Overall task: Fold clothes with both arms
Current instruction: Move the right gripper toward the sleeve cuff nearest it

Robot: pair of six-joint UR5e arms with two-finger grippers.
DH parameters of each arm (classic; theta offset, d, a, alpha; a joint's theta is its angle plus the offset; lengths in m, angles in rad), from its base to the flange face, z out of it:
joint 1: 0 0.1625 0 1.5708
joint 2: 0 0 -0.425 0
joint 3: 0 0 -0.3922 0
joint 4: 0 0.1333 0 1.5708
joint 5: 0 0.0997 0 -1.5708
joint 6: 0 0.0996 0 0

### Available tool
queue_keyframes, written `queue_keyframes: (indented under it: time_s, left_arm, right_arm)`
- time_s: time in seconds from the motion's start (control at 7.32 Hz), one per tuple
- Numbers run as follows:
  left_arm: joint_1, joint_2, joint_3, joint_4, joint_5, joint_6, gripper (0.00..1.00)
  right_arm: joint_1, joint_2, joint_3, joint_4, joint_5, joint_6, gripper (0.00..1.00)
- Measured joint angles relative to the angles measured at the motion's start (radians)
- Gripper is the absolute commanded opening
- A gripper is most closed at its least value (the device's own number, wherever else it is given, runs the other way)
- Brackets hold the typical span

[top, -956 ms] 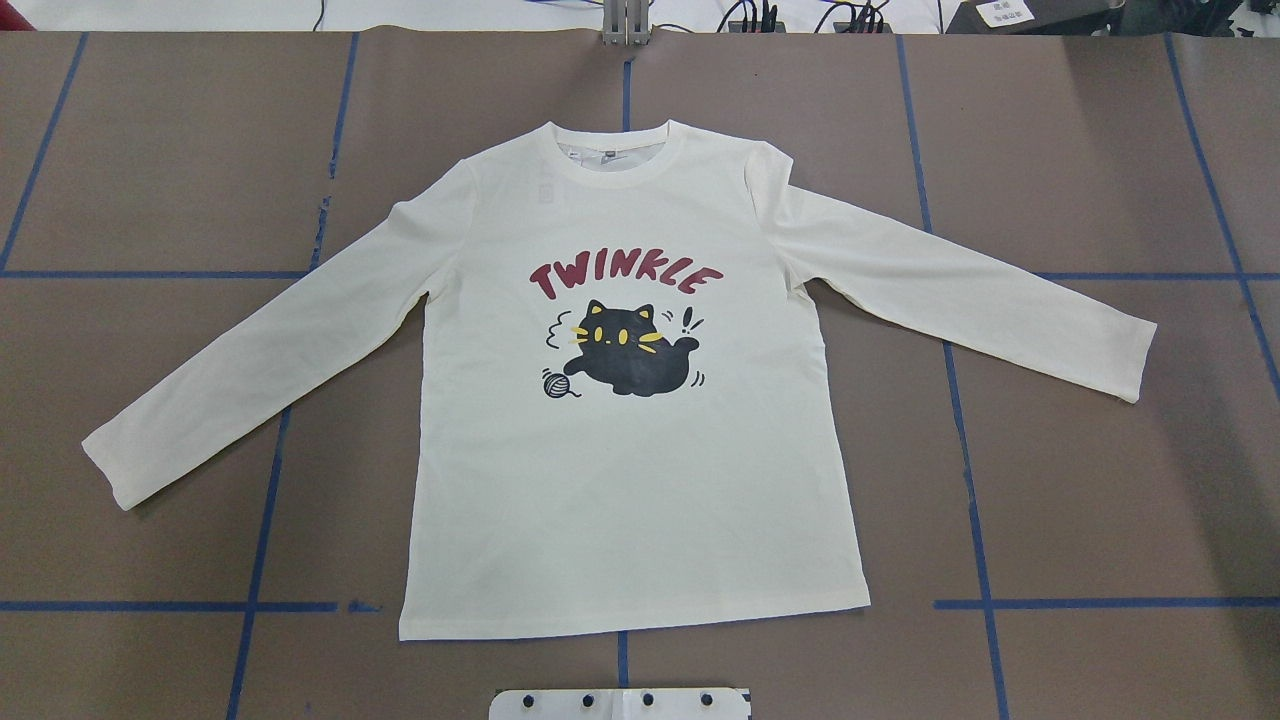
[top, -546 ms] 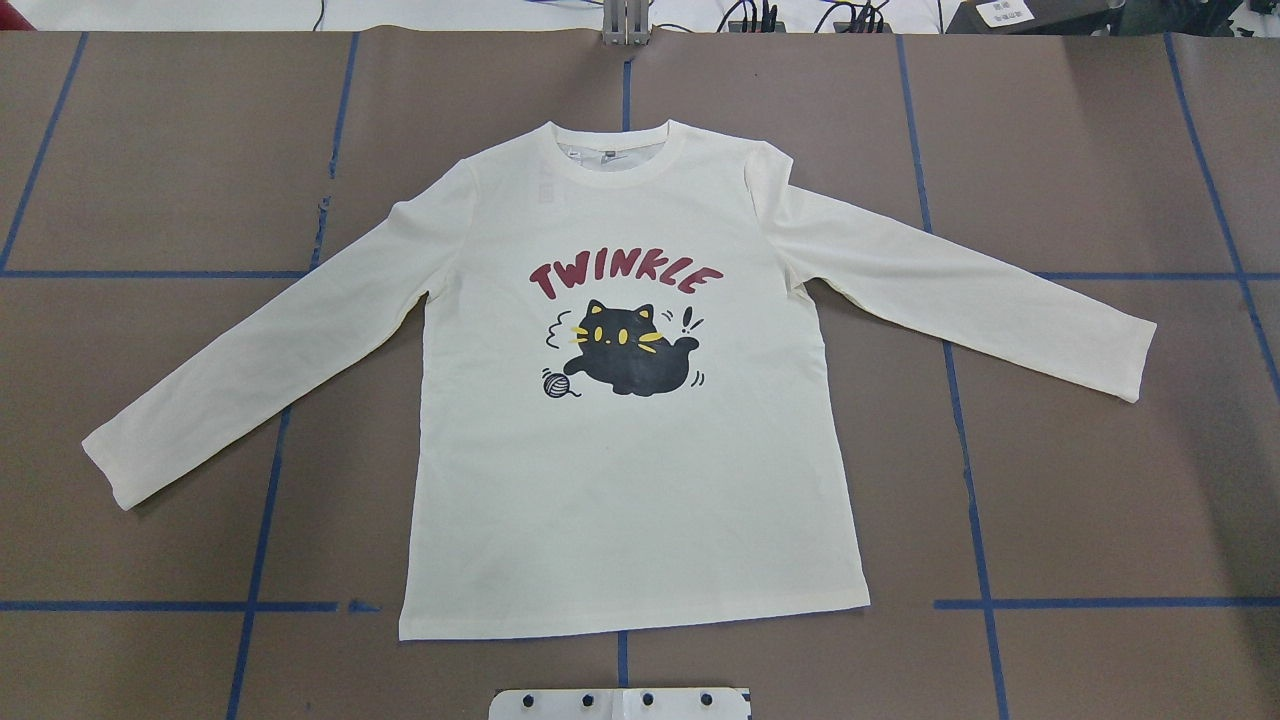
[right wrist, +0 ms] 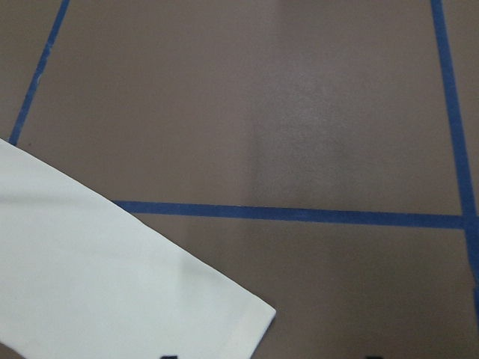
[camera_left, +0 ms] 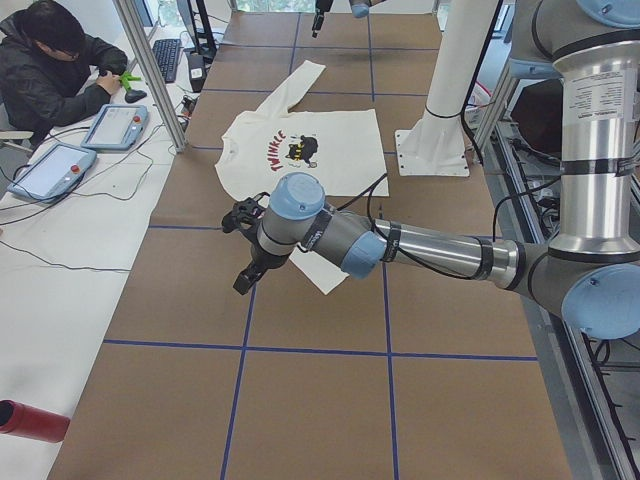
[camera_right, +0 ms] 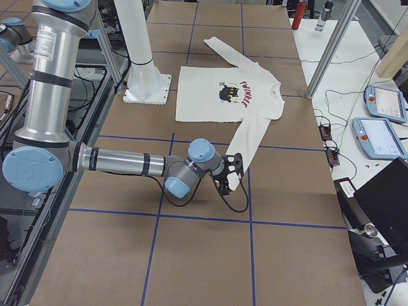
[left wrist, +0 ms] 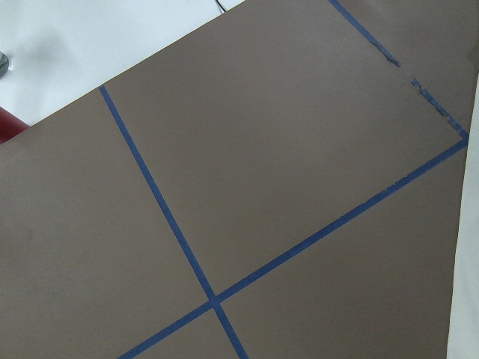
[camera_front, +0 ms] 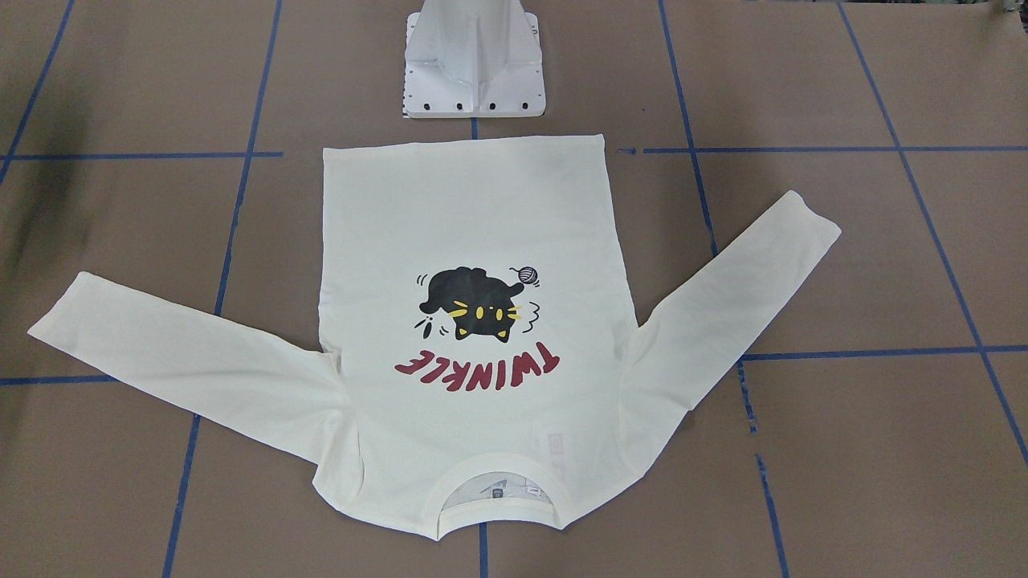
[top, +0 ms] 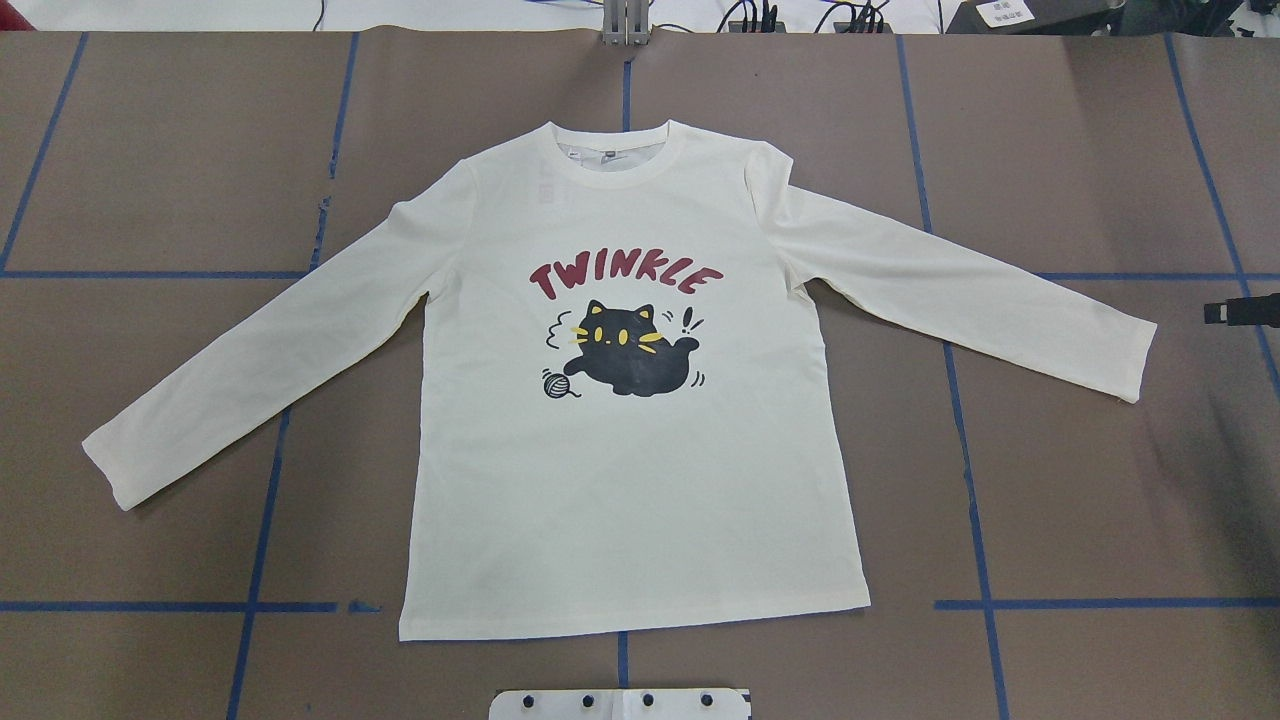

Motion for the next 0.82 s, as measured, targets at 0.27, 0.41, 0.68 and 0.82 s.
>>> queue_keyframes:
  time_s: [0.27,0.41,0.68,0.82]
  left_arm:
    - [-0.001,0.005,-0.004,0.0,0.0,0.001,0.99]
    - [-0.001,0.006,-0.006,0.0,0.0,0.002,0.99]
    - [-0.002,0.007,-0.007,0.0,0.0,0.002,0.99]
    - [-0.002,0.007,-0.007,0.0,0.0,0.002,0.99]
  right_arm:
    - [-0.064,0.069,-0.124,0.12,-0.029,0.078,0.74]
    - [-0.087,0.084,-0.152,0.147,-0.044,0.097,0.72]
    - [-0.119,0.107,-0.192,0.16,-0.082,0.106,0.7]
    - [-0.125,0.111,-0.208,0.161,-0.09,0.106,0.7]
